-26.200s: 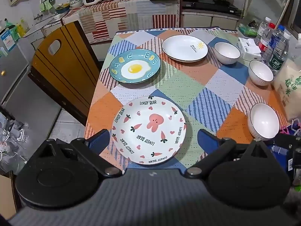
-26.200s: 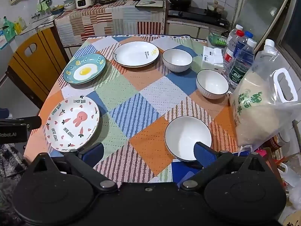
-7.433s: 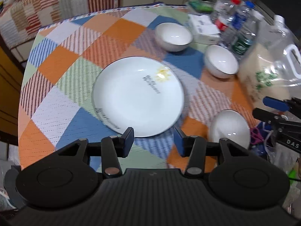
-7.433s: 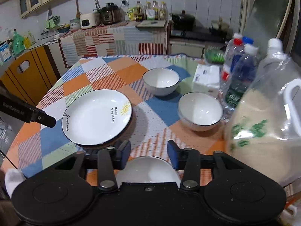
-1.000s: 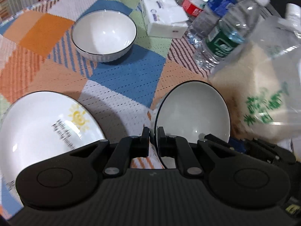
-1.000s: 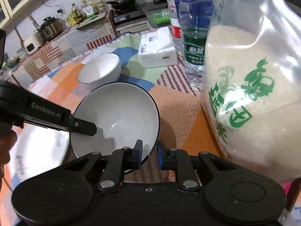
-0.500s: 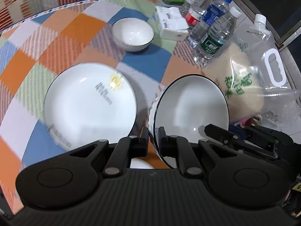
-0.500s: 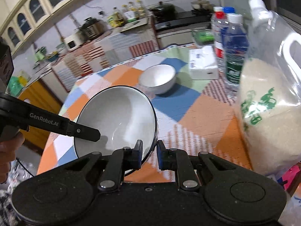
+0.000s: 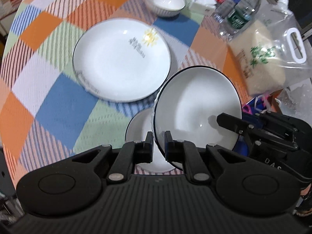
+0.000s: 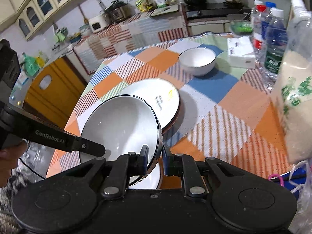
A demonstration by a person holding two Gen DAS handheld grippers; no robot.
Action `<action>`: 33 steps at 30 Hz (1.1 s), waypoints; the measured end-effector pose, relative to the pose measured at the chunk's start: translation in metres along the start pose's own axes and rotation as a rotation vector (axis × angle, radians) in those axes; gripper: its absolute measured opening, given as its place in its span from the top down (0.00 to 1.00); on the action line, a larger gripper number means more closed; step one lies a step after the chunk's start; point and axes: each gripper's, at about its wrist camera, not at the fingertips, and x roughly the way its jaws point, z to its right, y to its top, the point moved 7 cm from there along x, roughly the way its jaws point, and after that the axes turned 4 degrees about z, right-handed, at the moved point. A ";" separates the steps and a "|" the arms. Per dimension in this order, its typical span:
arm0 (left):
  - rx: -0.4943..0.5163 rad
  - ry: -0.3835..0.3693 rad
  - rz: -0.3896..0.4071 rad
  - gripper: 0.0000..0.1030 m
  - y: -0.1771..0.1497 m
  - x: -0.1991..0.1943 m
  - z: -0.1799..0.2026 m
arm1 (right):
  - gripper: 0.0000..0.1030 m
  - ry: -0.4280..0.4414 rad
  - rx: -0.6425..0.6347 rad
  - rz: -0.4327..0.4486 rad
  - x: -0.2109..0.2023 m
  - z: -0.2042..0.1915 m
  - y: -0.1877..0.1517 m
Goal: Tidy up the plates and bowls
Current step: 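Lower the second bowl into the first bowl and open both grippers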
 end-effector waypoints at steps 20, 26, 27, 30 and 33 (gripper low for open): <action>-0.121 0.023 -0.245 0.89 -0.041 0.057 -0.029 | 0.85 -0.033 -0.152 -0.147 0.046 -0.017 -0.043; -0.115 0.043 -0.245 0.83 -0.039 0.062 -0.031 | 0.85 -0.049 -0.195 -0.139 0.052 -0.018 -0.043; -0.112 0.040 -0.246 0.82 -0.039 0.063 -0.030 | 0.85 -0.052 -0.200 -0.140 0.053 -0.018 -0.044; -0.096 0.035 -0.244 0.82 -0.037 0.063 -0.028 | 0.85 -0.069 -0.240 -0.125 0.053 -0.019 -0.044; -0.087 0.029 -0.236 0.81 -0.036 0.059 -0.027 | 0.85 -0.066 -0.243 -0.127 0.051 -0.019 -0.043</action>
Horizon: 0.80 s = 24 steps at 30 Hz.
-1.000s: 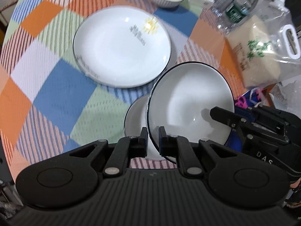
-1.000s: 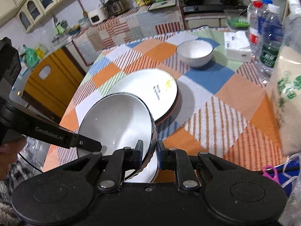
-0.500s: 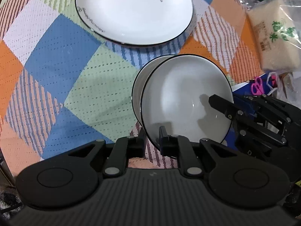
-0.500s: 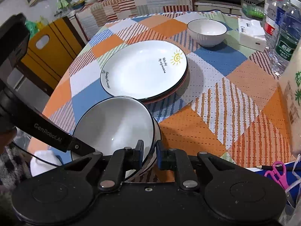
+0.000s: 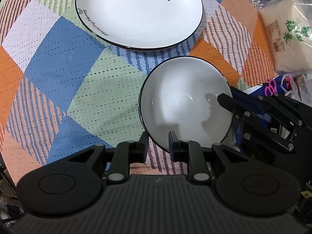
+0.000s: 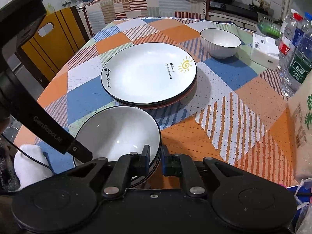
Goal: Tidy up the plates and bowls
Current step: 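Lower the second bowl into the first bowl and open both grippers, then move both grippers to the last white bowl and grasp its rim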
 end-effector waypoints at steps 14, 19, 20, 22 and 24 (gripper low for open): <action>0.028 -0.020 0.159 0.76 0.004 -0.069 0.000 | 0.73 0.013 -0.068 0.027 -0.032 -0.001 0.015; 0.044 0.009 0.245 0.76 0.016 -0.100 0.001 | 0.56 0.039 -0.117 0.058 -0.046 0.003 0.025; 0.046 0.018 0.270 0.77 0.019 -0.106 0.001 | 0.50 0.049 -0.127 0.064 -0.048 0.004 0.029; 0.059 0.042 0.314 0.77 0.029 -0.116 0.001 | 0.43 0.072 -0.143 0.046 -0.050 0.006 0.034; 0.069 0.057 0.344 0.77 0.038 -0.124 0.002 | 0.42 0.078 -0.154 0.059 -0.053 0.009 0.042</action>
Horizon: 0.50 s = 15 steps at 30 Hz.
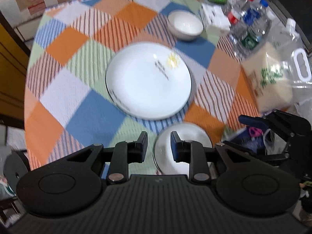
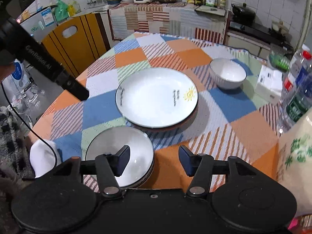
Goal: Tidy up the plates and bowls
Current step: 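Move both grippers to the last white bowl and grasp its rim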
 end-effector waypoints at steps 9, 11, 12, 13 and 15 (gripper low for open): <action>-0.007 0.011 0.159 0.76 0.052 0.021 -0.001 | 0.35 -0.019 0.021 0.253 -0.006 0.053 0.053; -0.016 -0.006 0.179 0.76 0.063 0.030 -0.002 | 0.34 -0.040 0.053 0.305 0.003 0.070 0.061; -0.016 -0.008 0.189 0.76 0.067 0.035 -0.003 | 0.34 -0.058 0.070 0.323 0.009 0.079 0.065; -0.008 -0.014 0.195 0.76 0.072 0.042 -0.002 | 0.34 -0.072 0.092 0.339 0.016 0.087 0.068; 0.005 -0.019 0.212 0.76 0.082 0.054 -0.001 | 0.34 -0.088 0.119 0.362 0.030 0.102 0.074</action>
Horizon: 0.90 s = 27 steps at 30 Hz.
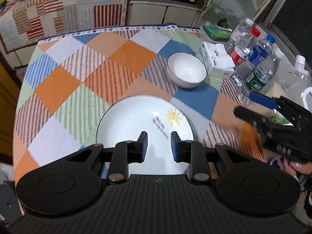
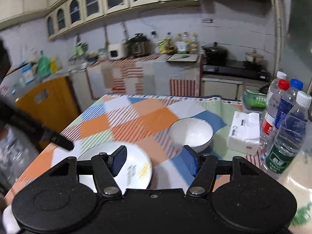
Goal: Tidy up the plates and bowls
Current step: 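Move both grippers to the last white bowl and grasp its rim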
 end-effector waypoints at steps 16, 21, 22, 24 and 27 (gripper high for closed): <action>0.013 0.086 0.163 0.76 0.051 0.090 0.017 | 0.35 -0.104 0.375 -0.201 0.130 0.106 -0.008; -0.014 0.061 0.160 0.76 0.069 0.109 0.013 | 0.35 -0.092 0.523 -0.207 0.147 0.125 -0.025; -0.012 0.056 0.160 0.75 0.072 0.115 0.013 | 0.35 -0.094 0.545 -0.202 0.152 0.128 -0.027; 0.007 0.043 0.189 0.71 0.077 0.127 0.013 | 0.35 -0.087 0.569 -0.198 0.163 0.132 -0.028; 0.029 0.057 0.217 0.66 0.078 0.148 0.010 | 0.37 -0.083 0.622 -0.210 0.180 0.138 -0.035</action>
